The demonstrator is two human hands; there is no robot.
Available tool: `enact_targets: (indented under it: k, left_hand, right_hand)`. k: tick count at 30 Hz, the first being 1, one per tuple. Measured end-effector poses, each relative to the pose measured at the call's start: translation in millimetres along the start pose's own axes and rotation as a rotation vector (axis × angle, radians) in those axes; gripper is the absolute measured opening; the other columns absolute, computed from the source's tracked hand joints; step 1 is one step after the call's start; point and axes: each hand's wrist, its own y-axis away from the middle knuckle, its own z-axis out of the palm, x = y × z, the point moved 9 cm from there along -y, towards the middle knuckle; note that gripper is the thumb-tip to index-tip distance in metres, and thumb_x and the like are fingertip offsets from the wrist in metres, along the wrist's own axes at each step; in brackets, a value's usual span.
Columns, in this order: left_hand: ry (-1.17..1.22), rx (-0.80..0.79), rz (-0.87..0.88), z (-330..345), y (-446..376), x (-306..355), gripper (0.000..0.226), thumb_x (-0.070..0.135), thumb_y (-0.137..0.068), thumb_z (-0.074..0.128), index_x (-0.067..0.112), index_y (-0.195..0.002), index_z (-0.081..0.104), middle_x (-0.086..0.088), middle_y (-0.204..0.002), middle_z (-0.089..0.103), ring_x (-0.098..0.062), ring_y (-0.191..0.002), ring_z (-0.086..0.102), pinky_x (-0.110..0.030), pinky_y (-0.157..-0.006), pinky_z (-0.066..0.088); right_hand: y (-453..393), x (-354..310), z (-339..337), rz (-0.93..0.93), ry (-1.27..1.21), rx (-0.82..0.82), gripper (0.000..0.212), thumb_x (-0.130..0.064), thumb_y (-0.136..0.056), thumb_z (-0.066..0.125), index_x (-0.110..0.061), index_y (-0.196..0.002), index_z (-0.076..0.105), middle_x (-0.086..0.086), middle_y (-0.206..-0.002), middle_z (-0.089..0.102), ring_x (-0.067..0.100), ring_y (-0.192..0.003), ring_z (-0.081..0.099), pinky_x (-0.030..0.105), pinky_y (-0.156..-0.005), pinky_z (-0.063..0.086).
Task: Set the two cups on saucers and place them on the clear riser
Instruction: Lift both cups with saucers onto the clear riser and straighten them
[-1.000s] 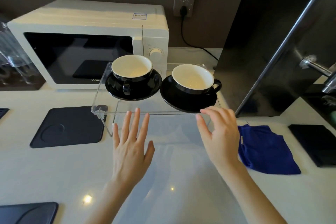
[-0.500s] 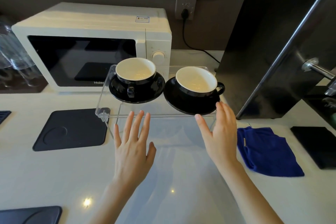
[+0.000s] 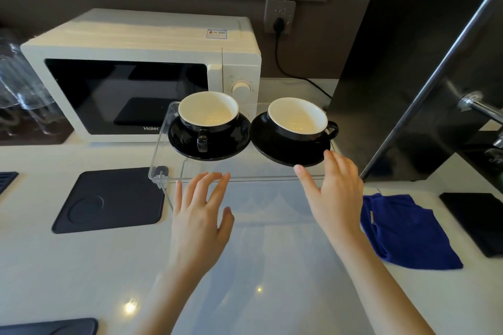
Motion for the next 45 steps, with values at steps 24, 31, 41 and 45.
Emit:
enact_targets:
  k: [24,31,41,45]
  left_hand:
    - [0.958,0.123,-0.756,-19,-3,-109,0.071,0.050,-0.058,0.057,0.023,-0.123,0.053,-0.015,-0.115,0.064,-0.022,-0.099,0.060,-0.039,-0.099,0.044]
    - [0.925,0.103,-0.763,-18,-2,-115,0.076,0.046,-0.061,0.059,0.011,-0.128,0.052,0.003,-0.093,0.070,-0.020,-0.094,0.060,-0.041,-0.101,0.043]
    - [0.928,0.096,-0.748,-19,-2,-111,0.022,0.027,-0.082,0.059,0.012,-0.094,0.069,-0.004,-0.131,0.057,0.008,-0.078,0.064,-0.041,-0.099,0.044]
    - [0.940,0.116,-0.744,-20,-3,-108,0.016,0.024,-0.087,0.054,0.030,-0.087,0.069,-0.013,-0.131,0.057,-0.017,-0.096,0.062,-0.042,-0.101,0.042]
  right_hand:
    - [-33,41,19,0.750,-0.751,-0.485,0.010,-0.003,-0.083,0.064,0.006,-0.079,0.060,0.016,-0.058,0.069,0.012,-0.034,0.060,0.016,-0.033,0.046]
    - [-44,39,19,0.803,-0.732,-0.447,0.007,0.001,-0.084,0.062,0.005,-0.082,0.056,0.020,-0.066,0.064,0.016,-0.033,0.062,0.016,-0.034,0.049]
    - [-58,42,23,0.767,-0.778,-0.260,0.012,0.000,-0.083,0.065,0.000,-0.087,0.053,0.011,-0.070,0.060,0.020,-0.050,0.064,0.022,-0.040,0.055]
    - [-45,35,29,0.827,-1.020,-0.323,0.009,0.002,-0.086,0.060,0.004,-0.080,0.053,0.020,-0.082,0.065,0.027,-0.068,0.069,0.032,-0.057,0.059]
